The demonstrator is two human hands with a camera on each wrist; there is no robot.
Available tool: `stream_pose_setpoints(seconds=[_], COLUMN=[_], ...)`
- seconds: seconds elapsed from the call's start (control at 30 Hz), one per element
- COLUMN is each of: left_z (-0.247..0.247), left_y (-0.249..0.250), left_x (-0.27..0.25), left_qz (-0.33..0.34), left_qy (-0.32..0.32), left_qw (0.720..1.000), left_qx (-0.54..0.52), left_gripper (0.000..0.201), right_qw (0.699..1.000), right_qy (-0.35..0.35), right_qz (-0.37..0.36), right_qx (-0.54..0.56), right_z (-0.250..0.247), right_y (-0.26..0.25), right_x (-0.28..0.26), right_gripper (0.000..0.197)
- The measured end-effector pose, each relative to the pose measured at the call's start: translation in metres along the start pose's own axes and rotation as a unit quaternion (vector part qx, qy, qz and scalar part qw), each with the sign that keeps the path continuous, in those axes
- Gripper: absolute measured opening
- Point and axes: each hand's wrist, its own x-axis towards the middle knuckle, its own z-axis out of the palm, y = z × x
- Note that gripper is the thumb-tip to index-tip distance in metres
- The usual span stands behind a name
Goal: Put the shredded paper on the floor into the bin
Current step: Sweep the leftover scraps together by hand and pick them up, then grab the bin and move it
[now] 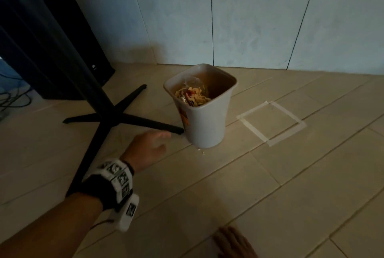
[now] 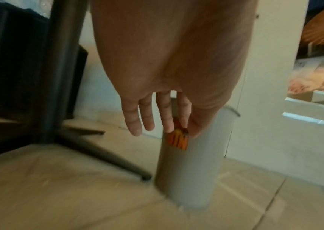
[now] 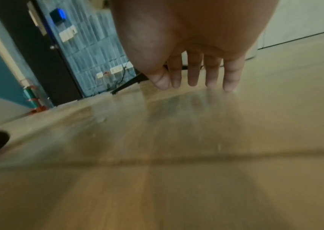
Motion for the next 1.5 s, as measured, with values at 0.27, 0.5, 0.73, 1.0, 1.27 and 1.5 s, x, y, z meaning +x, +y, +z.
stream_pose_setpoints(seconds=[0.27, 0.5, 0.73, 1.0, 1.27, 1.5], left_z=[0.091, 0.147, 0.172, 0.172, 0.182, 0.189], left_y=[-0.093, -0.133, -0.162, -0.154, -0.158, -0.161], left_x=[-0.13, -0.199, -0.217, -0.211, -0.209, -0.211], left_qz=[-0.113, -0.143, -0.101, -0.153, -0.158, -0.149], left_qy=[-0.16, -0.175, -0.114, -0.136, -0.122, -0.082], left_qw=[0.977, 0.969, 0.982, 0.961, 0.963, 0.968], left_qx=[0.08, 0.103, 0.107, 0.187, 0.181, 0.186], left_gripper=[0.052, 0.078, 0.058, 0.063, 0.063, 0.061], right_qw=[0.995, 0.986, 0.956, 0.869, 0.813, 0.806], right_qy=[0.101, 0.166, 0.241, 0.25, 0.124, 0.135], right_qz=[0.005, 0.03, 0.111, 0.257, 0.259, 0.27], right_qx=[-0.015, -0.018, 0.128, 0.34, 0.506, 0.509], right_z=[-0.099, -0.178, -0.228, -0.255, -0.255, -0.273], right_y=[-0.05, -0.086, -0.117, -0.114, -0.11, -0.104], right_x=[0.055, 0.112, 0.161, 0.218, 0.243, 0.236], right_gripper=[0.037, 0.045, 0.064, 0.087, 0.04, 0.041])
